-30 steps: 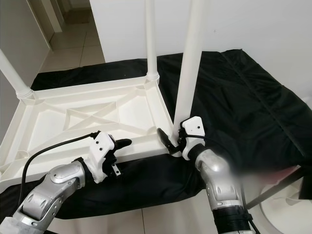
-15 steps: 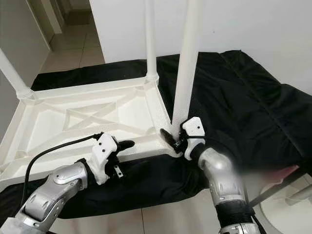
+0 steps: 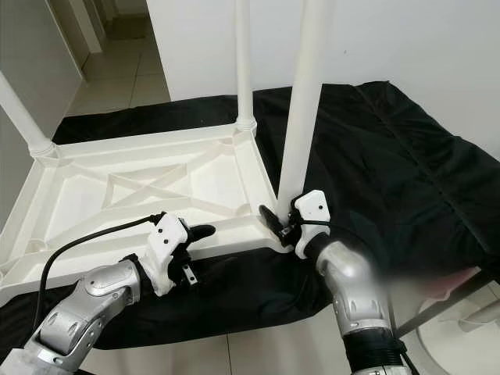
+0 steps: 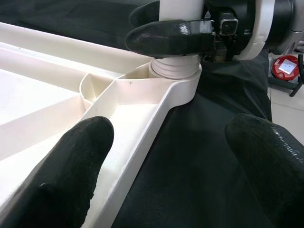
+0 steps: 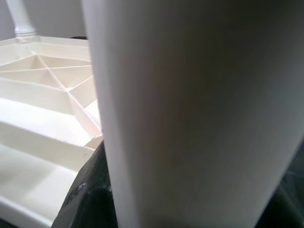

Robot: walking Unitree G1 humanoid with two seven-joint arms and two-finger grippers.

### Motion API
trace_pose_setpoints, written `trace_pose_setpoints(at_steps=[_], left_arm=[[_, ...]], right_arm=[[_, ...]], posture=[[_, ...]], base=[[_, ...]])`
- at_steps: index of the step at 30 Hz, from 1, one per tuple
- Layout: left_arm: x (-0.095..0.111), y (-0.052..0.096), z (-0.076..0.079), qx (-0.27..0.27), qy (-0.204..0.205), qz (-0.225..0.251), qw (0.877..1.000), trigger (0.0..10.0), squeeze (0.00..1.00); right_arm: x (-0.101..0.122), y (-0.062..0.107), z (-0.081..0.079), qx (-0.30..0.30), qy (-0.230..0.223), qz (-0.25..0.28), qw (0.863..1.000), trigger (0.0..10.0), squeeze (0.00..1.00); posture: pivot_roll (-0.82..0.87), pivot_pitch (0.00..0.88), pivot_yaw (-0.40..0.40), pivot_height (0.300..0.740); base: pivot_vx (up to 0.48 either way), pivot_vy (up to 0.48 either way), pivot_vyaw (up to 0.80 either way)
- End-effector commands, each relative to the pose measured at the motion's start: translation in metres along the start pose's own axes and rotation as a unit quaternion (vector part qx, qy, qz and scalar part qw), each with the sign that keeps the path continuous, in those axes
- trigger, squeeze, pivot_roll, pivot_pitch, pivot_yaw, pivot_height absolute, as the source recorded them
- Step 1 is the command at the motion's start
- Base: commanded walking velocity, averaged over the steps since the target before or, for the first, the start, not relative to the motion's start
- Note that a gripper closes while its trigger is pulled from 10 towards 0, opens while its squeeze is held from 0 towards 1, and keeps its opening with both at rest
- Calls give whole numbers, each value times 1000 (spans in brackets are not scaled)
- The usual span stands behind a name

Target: Building children table

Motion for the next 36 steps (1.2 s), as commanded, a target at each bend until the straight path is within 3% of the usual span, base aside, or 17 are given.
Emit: trace_pose_setpoints(at_steps=[1, 8, 10, 17, 20, 23, 26, 31, 32, 34, 35, 36], left_arm=[[-1, 1, 4, -15, -1, -3, 1000, 10000, 0], [-2, 2, 5, -18, -1, -4, 1000, 10000, 0], [-2, 1, 5, -19, 0, -4, 1000, 10000, 0], [-1, 0, 7, -20, 0, -2, 1000, 10000, 0], [-1, -1, 8, -21, 1, -1, 1000, 10000, 0], [-1, -1, 9, -22, 2, 0, 1000, 10000, 0], [-1, -1, 9, -22, 2, 0, 1000, 10000, 0], [-1, 0, 8, -21, 1, -2, 1000, 10000, 0], [-1, 1, 7, -20, 0, -2, 1000, 10000, 0], [-1, 1, 7, -20, 0, -2, 1000, 10000, 0], [-2, 1, 6, -18, 0, -3, 1000, 10000, 0], [-2, 1, 6, -18, 0, -3, 1000, 10000, 0]], right_arm=[[-10, 1, -1, -26, -17, -16, 999, 10000, 0], [-8, 0, 5, -108, -30, -4, 994, 10000, 0], [-7, -1, 4, -149, -42, -1, 988, 10000, 0], [-9, -4, -7, -201, -52, 6, 978, 10000, 0], [-12, -5, -10, -251, -61, 7, 966, 10000, 0], [-15, -4, -13, -327, -75, 9, 942, 10000, 0], [-17, -6, -19, -343, -83, 6, 936, 10000, 0], [-14, -9, -24, -328, -81, 11, 941, 10000, 0], [-11, -9, -23, -318, -83, 18, 944, 10000, 176], [-11, -9, -23, -318, -83, 18, 944, 10000, 176], [-9, -9, -23, -307, -90, 27, 947, 10000, 1000], [-9, -9, -23, -307, -90, 27, 947, 10000, 1000]], posture=[[-87, 23, 40, 740], [-88, 23, 41, 740], [-88, 21, 41, 740], [-88, 19, 37, 740], [-88, 19, 37, 740], [-83, 20, 31, 740], [-83, 20, 31, 740], [-77, 17, 27, 740], [-72, 17, 26, 740], [-72, 17, 26, 740], [-71, 16, 26, 740], [-71, 16, 26, 740]], base=[[0, 0, 0], [0, 0, 0], [0, 0, 0], [0, 0, 0], [0, 0, 0], [0, 0, 0], [0, 0, 0], [0, 0, 0], [0, 0, 0], [0, 0, 0], [0, 0, 0], [0, 0, 0]])
Point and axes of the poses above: a point about 5 cm out from each wrist's last joint towards the gripper, its own y axis pointing back from the gripper into the wrist, its own x axis along the axis of the wrist's last joint, z = x × y, the point moved 3 cm from there along -y, pointing out of the wrist towards the gripper, and after that the axes turned 9 degrees about -y, right-handed, at the moved point
